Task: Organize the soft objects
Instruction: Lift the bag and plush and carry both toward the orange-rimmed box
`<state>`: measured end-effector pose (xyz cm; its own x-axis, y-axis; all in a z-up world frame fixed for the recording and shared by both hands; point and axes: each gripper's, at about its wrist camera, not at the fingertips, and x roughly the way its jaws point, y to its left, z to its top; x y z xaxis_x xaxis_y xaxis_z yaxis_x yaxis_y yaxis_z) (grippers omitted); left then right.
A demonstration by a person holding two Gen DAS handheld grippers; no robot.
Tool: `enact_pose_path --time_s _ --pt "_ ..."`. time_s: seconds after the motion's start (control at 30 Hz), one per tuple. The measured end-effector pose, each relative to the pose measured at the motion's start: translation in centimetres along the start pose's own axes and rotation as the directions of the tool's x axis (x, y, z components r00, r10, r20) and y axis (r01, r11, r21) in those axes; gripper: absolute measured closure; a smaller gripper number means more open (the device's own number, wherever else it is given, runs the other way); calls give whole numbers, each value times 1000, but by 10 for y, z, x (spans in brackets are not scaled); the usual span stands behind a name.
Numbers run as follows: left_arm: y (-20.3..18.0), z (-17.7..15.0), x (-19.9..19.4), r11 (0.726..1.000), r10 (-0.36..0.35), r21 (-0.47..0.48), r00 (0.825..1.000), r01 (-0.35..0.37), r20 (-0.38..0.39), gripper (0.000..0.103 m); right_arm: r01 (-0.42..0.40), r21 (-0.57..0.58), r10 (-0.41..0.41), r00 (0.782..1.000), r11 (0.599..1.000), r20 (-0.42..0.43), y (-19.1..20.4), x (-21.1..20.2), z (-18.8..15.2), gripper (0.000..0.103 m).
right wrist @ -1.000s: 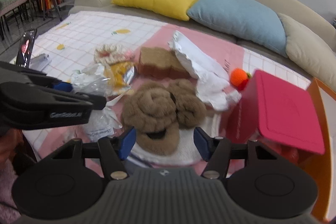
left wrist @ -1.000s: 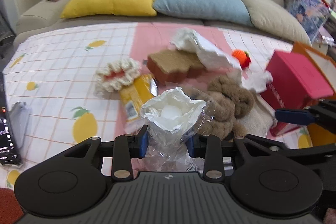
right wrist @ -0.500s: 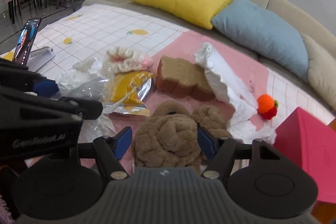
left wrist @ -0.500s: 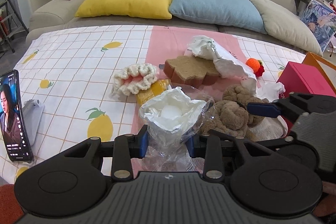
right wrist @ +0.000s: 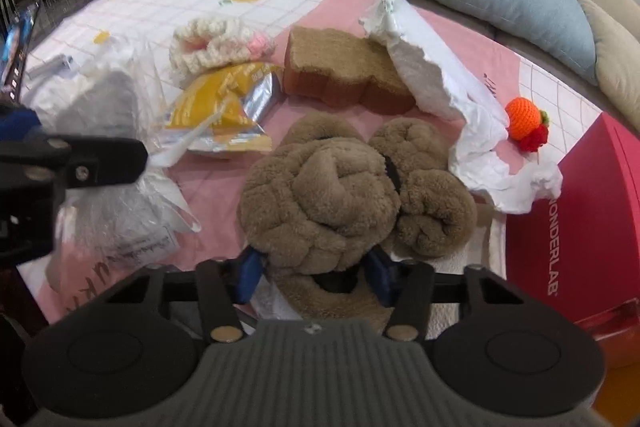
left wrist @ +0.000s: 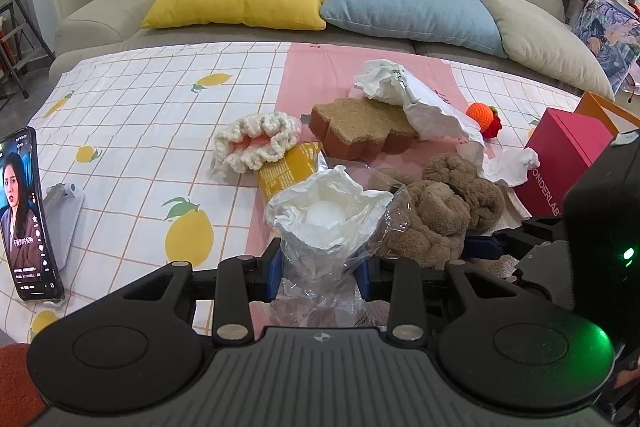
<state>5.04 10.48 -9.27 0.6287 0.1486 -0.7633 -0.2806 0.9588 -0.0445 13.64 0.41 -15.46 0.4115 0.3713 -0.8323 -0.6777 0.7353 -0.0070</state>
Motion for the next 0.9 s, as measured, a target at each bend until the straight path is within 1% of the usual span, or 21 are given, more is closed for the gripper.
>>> enact_pose_path --time_s 0.03,0.1,0.23,0.53,0.7,0.83,0.9 --pt "-1 0 0 1000 -1 0 1000 1 -3 63 -7 9 7 1000 1000 1 -2 -2 0 66" --pt "-2 0 -1 1000 -1 3 1000 1 -4 63 -34 24 34 999 999 -2 -6 -5 1 74" --pt "-4 -2 -4 1000 -1 11 1000 1 -1 63 -39 10 39 999 999 35 -8 -20 -3 79" --pt "-11 -2 -13 999 -21 31 1000 21 8 63 -51 -2 51 989 999 137 -17 -74 -18 80" --pt "-16 2 -24 999 -35 29 999 34 14 63 -85 -13 86 978 996 188 -18 -108 -24 80" --pt "-19 6 -37 999 -28 25 999 27 22 63 -95 -34 101 967 995 233 -20 -138 -30 80" --pt "-20 8 -46 999 -35 18 999 35 24 63 -95 -45 104 963 994 250 -22 -154 -33 80"
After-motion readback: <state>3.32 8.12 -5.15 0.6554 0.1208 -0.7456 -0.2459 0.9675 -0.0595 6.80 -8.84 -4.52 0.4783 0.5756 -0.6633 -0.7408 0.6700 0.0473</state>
